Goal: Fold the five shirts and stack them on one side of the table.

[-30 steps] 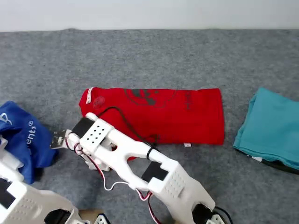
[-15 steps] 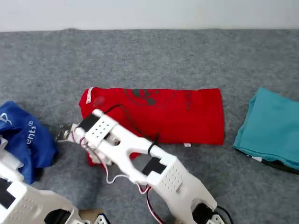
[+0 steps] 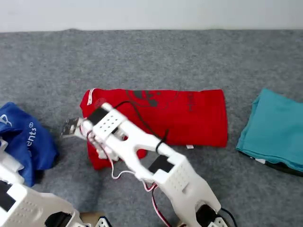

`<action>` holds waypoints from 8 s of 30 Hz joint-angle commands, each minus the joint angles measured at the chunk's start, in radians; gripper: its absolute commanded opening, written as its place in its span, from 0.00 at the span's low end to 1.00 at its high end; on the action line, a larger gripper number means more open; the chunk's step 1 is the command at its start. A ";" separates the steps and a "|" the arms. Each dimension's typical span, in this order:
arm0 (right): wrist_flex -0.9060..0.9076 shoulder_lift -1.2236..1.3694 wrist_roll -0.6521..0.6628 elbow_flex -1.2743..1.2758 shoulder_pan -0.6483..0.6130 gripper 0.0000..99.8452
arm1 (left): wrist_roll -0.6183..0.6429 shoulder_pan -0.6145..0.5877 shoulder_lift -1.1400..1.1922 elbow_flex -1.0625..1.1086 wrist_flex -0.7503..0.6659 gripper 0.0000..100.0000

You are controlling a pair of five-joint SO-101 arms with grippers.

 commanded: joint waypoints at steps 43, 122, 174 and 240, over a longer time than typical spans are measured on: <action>-0.150 -0.225 0.064 -0.012 0.294 0.01 | 0.002 0.020 -0.054 -0.004 -0.051 0.01; -0.398 0.090 -0.006 -0.097 0.271 0.01 | 0.002 0.089 -0.063 0.091 -0.084 0.01; 0.248 0.108 -0.084 -0.600 0.246 0.01 | -0.002 0.066 -0.064 0.099 -0.080 0.01; -0.289 0.127 0.037 -0.350 0.963 0.01 | -0.005 0.040 -0.624 0.401 0.034 0.01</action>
